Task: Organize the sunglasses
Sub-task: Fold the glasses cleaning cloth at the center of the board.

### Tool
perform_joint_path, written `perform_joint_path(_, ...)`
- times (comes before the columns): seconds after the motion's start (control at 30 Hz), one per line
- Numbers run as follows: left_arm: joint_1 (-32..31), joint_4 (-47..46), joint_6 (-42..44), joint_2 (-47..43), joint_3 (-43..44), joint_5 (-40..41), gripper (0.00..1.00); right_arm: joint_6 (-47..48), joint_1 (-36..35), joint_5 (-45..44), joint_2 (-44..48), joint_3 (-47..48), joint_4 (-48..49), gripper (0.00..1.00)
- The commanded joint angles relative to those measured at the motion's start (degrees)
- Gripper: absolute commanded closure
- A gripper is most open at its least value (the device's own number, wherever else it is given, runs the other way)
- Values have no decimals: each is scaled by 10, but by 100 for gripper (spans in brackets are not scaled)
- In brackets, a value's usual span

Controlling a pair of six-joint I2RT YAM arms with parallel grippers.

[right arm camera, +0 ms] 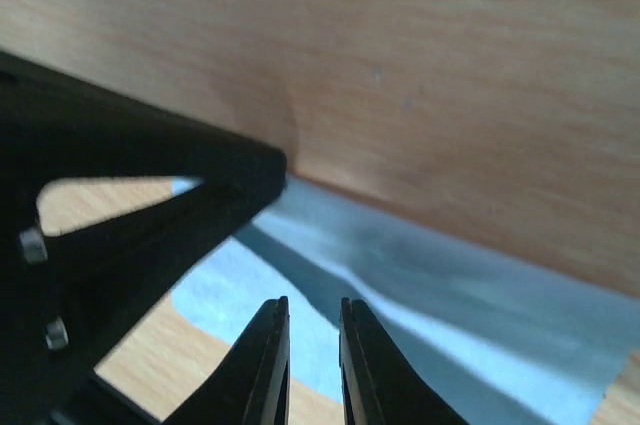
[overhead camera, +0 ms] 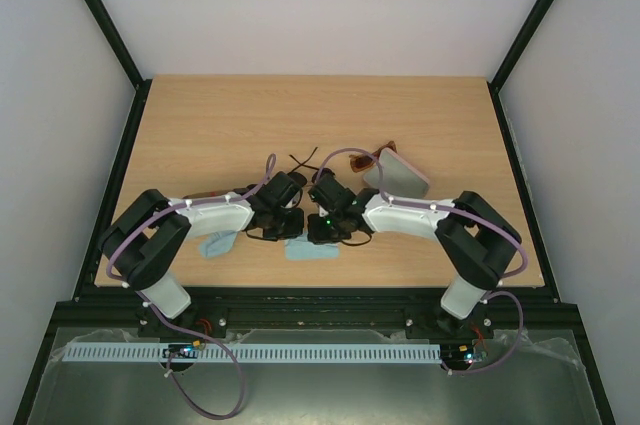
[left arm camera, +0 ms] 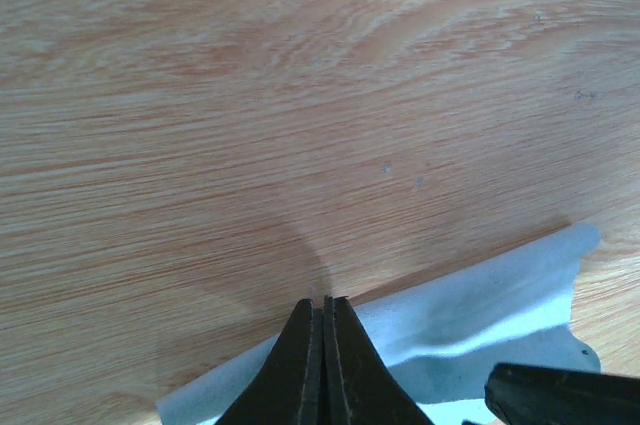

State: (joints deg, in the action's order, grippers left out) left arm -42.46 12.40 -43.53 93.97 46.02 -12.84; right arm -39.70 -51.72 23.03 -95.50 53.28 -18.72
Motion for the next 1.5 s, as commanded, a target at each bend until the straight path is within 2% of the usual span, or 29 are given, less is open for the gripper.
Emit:
perform_joint_path(0.0, 1, 21, 2, 14, 3, 10, 98, -15, -2, -44, -22, 31, 8, 85)
perform_joint_path(0.23, 0, 20, 4, 12, 1, 7, 98, -6, -3, -8, -46, 22, 12, 86)
perform_joint_path(0.5, 0, 18, 6, 10, 2, 1, 98, 46, -13, 84, -33, -14, 11, 87)
perform_joint_path(0.73, 0, 22, 7, 8, 5, -3, 98, 69, -24, 119, -5, -43, 4, 86)
perform_joint_path(0.97, 0, 28, 6, -8, 7, -4, 96, 36, -24, 56, 48, -41, 32, 82)
perform_joint_path(1.07, 0, 33, 7, -20, 8, -3, 95, 4, -23, 3, 64, -39, 29, 81)
perform_joint_path(1.27, 0, 26, 7, -53, 6, -22, 95, -17, -22, -89, 53, -37, 26, 84)
perform_joint_path(1.47, 0, 7, 10, -59, -9, -49, 97, -24, -15, -70, 17, -20, 47, 87)
